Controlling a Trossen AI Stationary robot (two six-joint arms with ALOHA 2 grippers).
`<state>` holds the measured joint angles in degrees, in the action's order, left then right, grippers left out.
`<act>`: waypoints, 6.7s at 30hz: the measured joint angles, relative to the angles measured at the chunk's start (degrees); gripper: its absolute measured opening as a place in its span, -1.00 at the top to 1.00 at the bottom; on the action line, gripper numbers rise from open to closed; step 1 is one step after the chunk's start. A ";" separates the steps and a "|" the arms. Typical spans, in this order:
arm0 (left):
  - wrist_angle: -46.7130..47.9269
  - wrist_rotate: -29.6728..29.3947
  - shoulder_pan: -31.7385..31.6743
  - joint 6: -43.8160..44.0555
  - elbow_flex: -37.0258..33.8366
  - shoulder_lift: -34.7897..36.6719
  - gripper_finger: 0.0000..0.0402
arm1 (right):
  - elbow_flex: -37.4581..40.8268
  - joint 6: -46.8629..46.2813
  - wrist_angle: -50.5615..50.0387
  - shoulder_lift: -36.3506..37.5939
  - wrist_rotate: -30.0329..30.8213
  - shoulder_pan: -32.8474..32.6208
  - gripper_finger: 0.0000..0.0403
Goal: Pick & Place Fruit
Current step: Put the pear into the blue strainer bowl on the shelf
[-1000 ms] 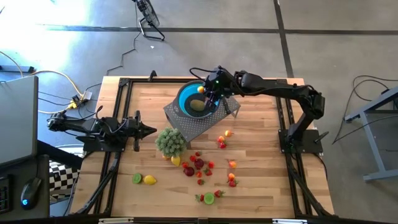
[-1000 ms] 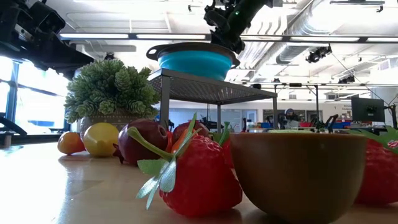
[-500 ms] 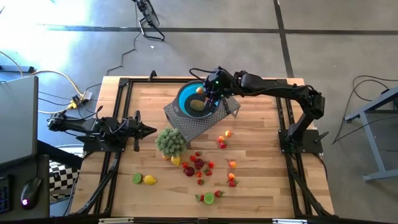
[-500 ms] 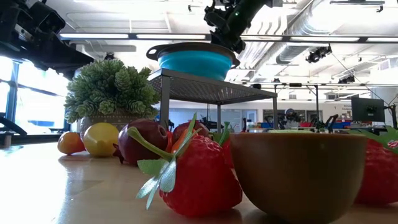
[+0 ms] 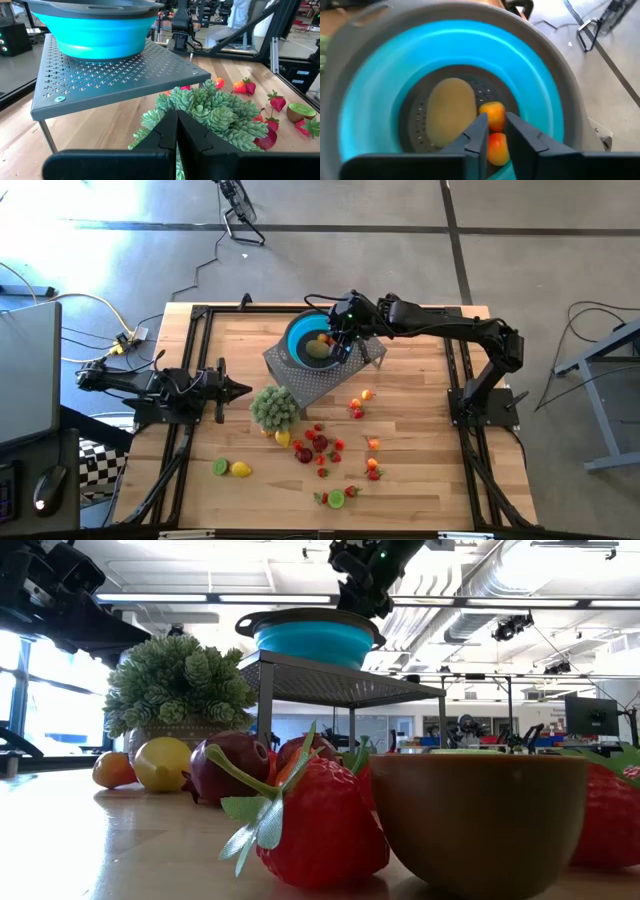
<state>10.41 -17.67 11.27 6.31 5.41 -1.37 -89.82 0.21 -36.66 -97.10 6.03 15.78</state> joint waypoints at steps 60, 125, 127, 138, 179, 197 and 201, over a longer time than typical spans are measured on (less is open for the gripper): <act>-0.31 0.00 -0.02 0.00 -0.02 0.02 1.00 | 52.78 -16.71 18.58 31.82 -10.85 -15.63 0.98; -0.24 0.00 0.00 0.00 -0.02 0.00 1.00 | 60.96 -3.93 42.06 10.42 1.61 -13.29 -0.61; -0.24 0.00 -0.01 0.00 -0.02 0.00 1.00 | 60.96 -3.12 42.47 10.36 1.11 -12.93 -0.61; -0.12 0.00 -0.01 0.00 0.00 0.01 1.00 | 60.96 -3.11 42.50 10.36 -1.80 -11.11 -0.32; -0.04 0.00 -0.02 -0.02 0.00 0.00 1.00 | 60.98 -3.65 42.25 12.77 -1.68 -11.18 0.35; -0.04 0.00 0.00 -0.02 0.00 0.00 1.00 | 60.96 -11.12 42.37 31.68 -1.60 -15.46 0.35; -0.04 -0.01 -0.02 -0.01 0.00 0.01 1.00 | 60.96 -12.41 45.30 34.77 -0.38 -17.16 0.35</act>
<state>10.37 -17.68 11.25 6.29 5.41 -1.36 -28.86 -12.20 8.64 -62.33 5.65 -1.39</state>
